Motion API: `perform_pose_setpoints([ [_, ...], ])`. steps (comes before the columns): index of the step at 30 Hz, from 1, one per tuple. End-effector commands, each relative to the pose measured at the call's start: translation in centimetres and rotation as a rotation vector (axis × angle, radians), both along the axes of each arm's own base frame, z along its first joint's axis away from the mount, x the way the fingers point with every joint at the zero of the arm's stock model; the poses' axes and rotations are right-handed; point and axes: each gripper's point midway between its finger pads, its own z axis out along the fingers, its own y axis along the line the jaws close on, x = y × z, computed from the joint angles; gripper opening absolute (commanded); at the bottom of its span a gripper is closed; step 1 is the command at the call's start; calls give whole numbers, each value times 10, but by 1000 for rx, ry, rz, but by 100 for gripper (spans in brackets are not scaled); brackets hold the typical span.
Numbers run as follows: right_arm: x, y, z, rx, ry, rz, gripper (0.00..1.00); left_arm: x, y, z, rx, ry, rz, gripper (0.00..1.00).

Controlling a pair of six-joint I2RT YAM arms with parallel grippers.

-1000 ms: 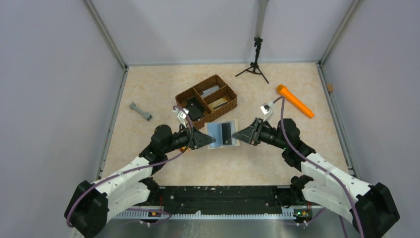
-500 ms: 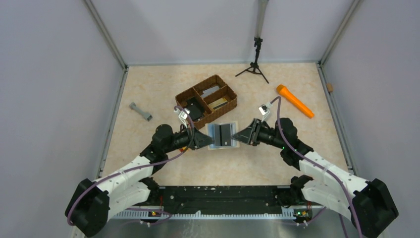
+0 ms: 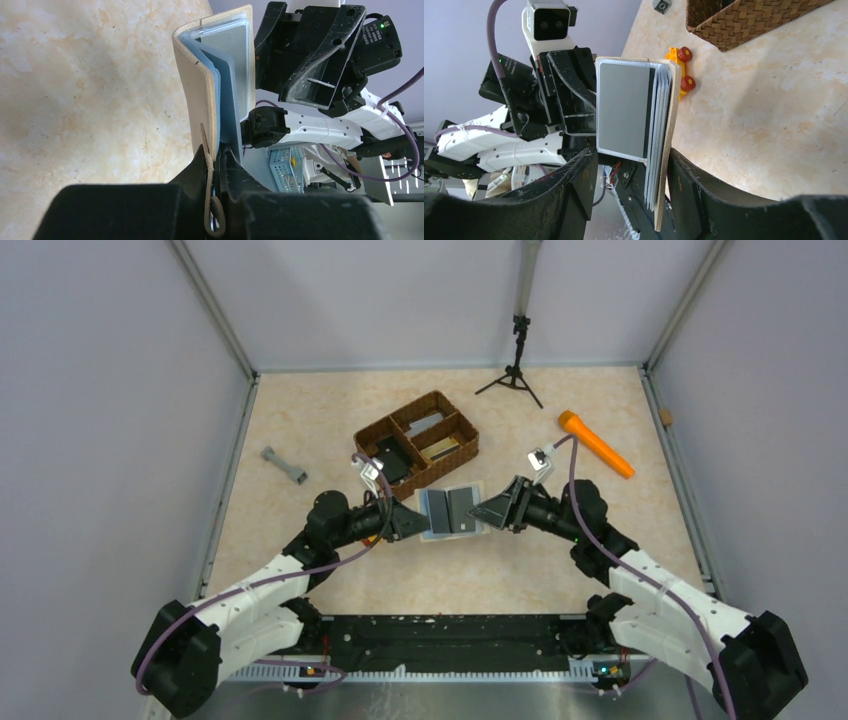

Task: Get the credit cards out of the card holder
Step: Remove the credit card from the card holder.

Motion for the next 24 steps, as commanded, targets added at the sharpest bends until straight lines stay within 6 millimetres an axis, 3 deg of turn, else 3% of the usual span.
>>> perform_pose_setpoints([
  [1, 2, 2, 18, 33, -58, 4, 52, 1, -4, 43, -87, -120, -20, 0],
  [8, 4, 11, -3, -31, -4, 58, 44, -4, -5, 52, -125, -141, -47, 0],
  [10, 4, 14, -5, -35, 3, 66, 37, -5, -5, 52, -133, -143, -49, 0],
  [14, 6, 13, -3, -40, -1, 57, 13, -4, -5, 47, -126, -131, -45, 0],
  [16, 5, 9, -3, -62, 0, 44, 7, -4, -4, 42, -114, -120, -35, 1],
  [24, -1, 2, 4, -74, 2, 27, 0, -10, 3, 34, -124, -124, -15, 35],
])
